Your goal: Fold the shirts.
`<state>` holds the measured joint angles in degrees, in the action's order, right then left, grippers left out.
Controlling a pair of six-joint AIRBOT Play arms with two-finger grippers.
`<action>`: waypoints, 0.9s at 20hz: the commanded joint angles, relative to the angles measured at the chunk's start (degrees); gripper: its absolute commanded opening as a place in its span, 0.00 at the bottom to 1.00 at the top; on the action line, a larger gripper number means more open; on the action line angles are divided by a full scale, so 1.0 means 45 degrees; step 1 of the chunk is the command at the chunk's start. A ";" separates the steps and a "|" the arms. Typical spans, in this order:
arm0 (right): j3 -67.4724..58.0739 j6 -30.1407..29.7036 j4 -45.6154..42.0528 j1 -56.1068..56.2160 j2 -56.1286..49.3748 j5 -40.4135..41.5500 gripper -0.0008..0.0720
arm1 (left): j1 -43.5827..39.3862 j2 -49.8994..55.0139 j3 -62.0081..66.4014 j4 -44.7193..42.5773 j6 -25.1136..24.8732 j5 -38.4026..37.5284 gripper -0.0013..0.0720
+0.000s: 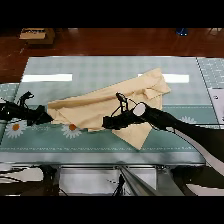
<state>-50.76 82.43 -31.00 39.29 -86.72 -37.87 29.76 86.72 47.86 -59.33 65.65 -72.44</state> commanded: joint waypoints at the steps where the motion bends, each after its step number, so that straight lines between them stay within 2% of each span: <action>1: 0.0000 0.0408 0.0311 0.0117 -0.0126 0.1569 0.45 | -0.0010 0.0005 0.0015 -0.0559 -0.0117 0.0962 0.04; 3: 0.0000 0.0578 0.0262 0.0117 -0.0189 0.1617 0.45 | -0.0005 0.0005 0.0015 -0.0559 -0.0117 0.0962 0.04; 4: 0.0000 0.0593 0.0262 0.0117 -0.0194 0.1554 0.41 | -0.0005 0.0005 0.0015 -0.0559 -0.0117 0.0962 0.04; 5: 0.0000 0.0588 0.0301 0.0117 -0.0189 0.1525 0.19 | -0.0005 0.0005 0.0015 -0.0559 -0.0117 0.0962 0.04; 6: 0.0000 0.0563 0.0515 0.0117 -0.0175 0.1511 0.05 | -0.0005 0.0005 0.0015 -0.0559 -0.0117 0.0957 0.04; 12: -0.1428 -0.0194 0.0709 -0.0019 0.1715 0.0219 0.05 | -0.0005 0.0005 0.0015 -0.0568 -0.0117 0.1001 0.04; 14: -0.2472 -0.0049 -0.0107 -0.0466 0.2234 0.1855 0.05 | -0.0005 0.0005 0.0015 -0.0563 -0.0117 0.0976 0.04; 16: -0.3555 0.0709 -0.0957 -0.1452 0.1943 0.3740 0.05 | -0.0005 0.0000 0.0015 -0.0563 -0.0112 0.0845 0.04; 18: -0.4478 0.0962 -0.0869 -0.2730 0.1137 0.4541 0.05 | -0.0005 0.0000 0.0015 -0.0563 -0.0112 0.0641 0.04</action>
<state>-65.30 84.53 -32.62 32.60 -79.77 -25.04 29.76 86.72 47.86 -59.33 65.12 -72.47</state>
